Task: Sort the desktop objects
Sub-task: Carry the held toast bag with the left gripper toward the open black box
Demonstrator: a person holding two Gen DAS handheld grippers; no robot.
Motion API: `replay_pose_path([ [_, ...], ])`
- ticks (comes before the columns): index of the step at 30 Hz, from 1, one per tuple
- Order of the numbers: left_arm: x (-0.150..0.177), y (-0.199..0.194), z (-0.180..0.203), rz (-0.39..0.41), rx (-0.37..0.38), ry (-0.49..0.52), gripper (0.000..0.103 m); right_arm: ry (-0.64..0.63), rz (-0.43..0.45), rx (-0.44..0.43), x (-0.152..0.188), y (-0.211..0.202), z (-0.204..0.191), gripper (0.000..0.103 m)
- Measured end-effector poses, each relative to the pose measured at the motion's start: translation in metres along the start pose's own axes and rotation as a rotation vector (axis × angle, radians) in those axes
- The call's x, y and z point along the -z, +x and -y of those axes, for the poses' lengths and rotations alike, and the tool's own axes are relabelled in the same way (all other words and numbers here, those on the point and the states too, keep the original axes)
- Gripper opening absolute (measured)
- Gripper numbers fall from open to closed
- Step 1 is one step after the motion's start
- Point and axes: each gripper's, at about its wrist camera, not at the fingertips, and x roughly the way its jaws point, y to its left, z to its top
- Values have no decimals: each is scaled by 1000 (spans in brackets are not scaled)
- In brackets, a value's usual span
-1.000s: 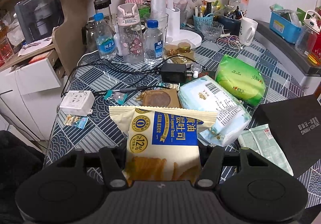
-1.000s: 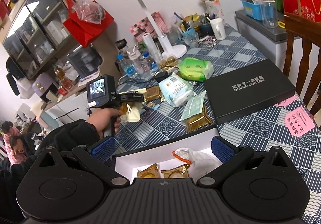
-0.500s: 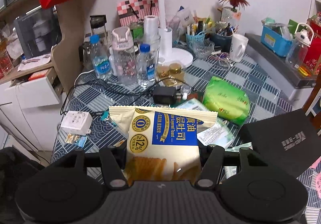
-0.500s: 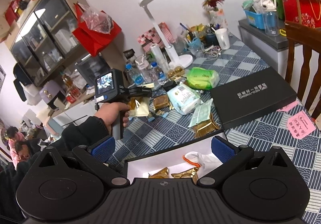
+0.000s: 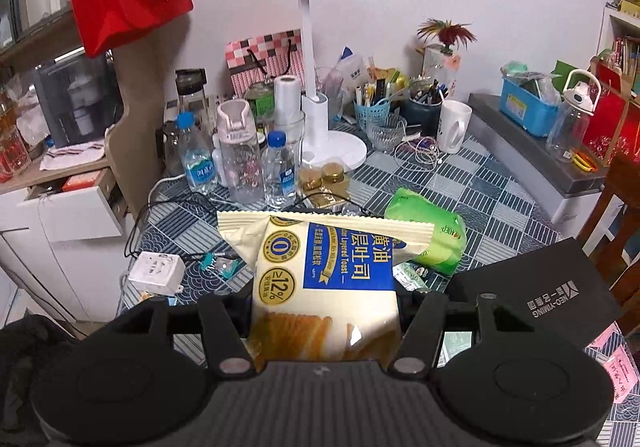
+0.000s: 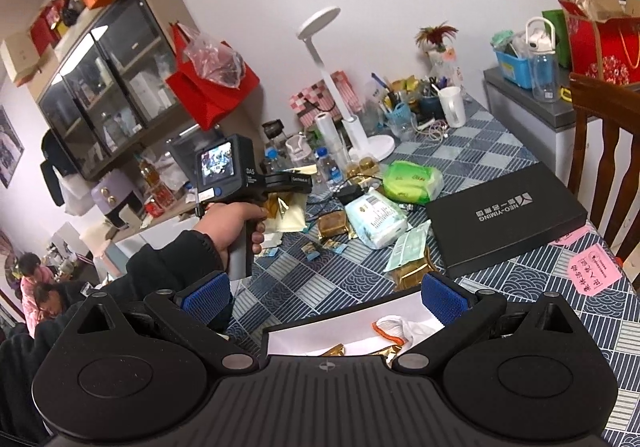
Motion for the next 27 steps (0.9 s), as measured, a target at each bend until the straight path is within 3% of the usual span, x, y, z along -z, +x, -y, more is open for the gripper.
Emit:
replay_pose_path([
  [14, 2, -64, -1, 71, -34, -39, 69, -130, 0, -71, 9, -29, -17, 103],
  [27, 14, -118, 25, 118, -57, -22, 69, -198, 13, -148, 19, -69, -23, 103],
])
